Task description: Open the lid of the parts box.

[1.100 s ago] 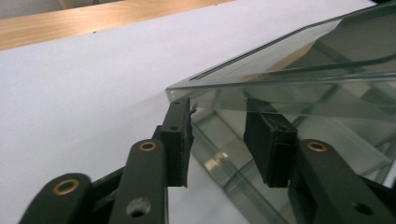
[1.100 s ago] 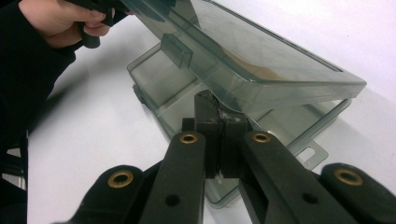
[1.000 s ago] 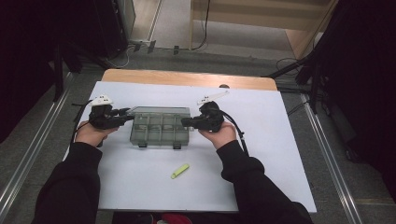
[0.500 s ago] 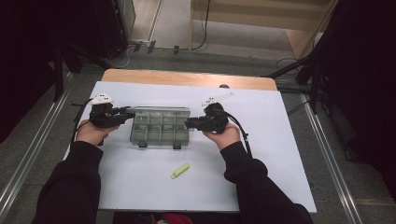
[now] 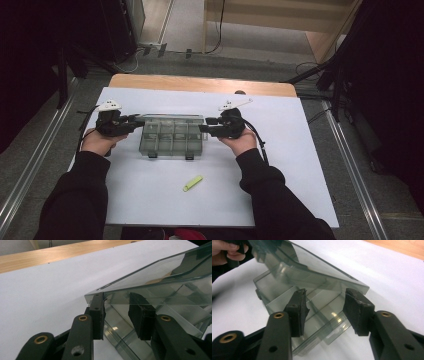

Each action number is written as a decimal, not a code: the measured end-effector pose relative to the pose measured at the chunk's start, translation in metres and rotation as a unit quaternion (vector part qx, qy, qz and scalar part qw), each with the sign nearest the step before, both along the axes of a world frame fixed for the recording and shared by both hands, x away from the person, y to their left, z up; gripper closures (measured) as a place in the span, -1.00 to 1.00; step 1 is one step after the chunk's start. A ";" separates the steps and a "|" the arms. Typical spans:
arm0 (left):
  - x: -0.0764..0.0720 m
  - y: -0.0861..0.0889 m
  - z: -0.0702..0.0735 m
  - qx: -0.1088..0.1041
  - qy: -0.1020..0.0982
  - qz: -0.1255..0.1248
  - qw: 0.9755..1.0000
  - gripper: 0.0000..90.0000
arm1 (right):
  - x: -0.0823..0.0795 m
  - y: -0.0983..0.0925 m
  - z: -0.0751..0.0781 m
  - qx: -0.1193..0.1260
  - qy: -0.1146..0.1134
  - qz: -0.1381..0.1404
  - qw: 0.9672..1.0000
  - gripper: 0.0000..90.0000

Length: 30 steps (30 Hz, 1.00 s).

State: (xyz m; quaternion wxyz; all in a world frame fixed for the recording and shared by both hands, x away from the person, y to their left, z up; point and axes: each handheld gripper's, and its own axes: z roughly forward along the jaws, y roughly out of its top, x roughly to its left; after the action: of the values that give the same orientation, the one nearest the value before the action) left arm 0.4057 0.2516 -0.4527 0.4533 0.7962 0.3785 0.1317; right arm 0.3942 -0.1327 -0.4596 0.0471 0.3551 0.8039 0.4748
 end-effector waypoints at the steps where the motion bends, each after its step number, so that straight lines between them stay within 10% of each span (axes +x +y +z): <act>1: 0.000 0.000 0.000 -0.001 0.001 0.000 1.000 0.44 | 0.001 0.001 -0.001 -0.002 -0.001 0.000 1.000 0.14; 13: 0.002 0.000 0.003 -0.004 0.002 0.005 1.000 0.44 | 0.004 0.013 -0.004 -0.013 -0.045 -0.023 0.999 0.15; 30: 0.008 -0.003 0.010 -0.017 -0.003 0.013 1.000 0.43 | 0.012 0.014 0.006 -0.018 -0.046 -0.044 0.998 0.35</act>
State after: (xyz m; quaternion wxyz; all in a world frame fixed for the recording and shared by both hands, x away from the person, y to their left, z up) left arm 0.4139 0.2484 -0.4423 0.4666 0.7826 0.3899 0.1337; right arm 0.4057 -0.1186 -0.4540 0.1115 0.3669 0.7927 0.4739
